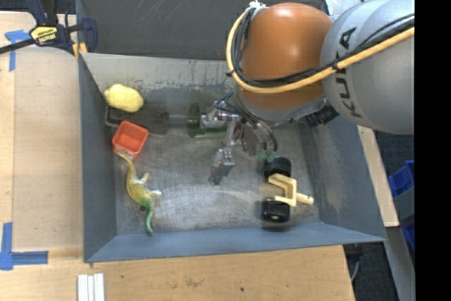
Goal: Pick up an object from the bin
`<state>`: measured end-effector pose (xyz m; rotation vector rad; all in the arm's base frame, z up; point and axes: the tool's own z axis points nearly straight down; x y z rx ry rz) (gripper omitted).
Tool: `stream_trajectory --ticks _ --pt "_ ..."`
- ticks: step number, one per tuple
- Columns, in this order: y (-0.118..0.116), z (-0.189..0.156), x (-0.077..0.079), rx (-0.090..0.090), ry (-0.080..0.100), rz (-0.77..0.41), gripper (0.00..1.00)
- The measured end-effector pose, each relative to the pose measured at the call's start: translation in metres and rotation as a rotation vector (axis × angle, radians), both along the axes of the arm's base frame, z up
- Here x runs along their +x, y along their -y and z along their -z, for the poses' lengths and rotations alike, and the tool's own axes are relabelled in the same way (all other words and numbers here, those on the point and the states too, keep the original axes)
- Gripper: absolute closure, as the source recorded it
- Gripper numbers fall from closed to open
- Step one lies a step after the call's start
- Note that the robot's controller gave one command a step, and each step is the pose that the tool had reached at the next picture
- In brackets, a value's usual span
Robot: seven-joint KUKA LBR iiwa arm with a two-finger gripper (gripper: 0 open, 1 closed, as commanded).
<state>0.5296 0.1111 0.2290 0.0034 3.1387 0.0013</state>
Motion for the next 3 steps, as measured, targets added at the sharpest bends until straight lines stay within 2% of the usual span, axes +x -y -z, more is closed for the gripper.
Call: stream_trajectory --ticks 1,2,3 --pt "0.0 0.0 0.0 0.0 0.0 0.0 0.0" --pt "0.023 0.026 0.025 0.003 0.007 -0.015 0.0" --pt "0.084 0.044 0.069 -0.001 0.0 -0.046 0.0"
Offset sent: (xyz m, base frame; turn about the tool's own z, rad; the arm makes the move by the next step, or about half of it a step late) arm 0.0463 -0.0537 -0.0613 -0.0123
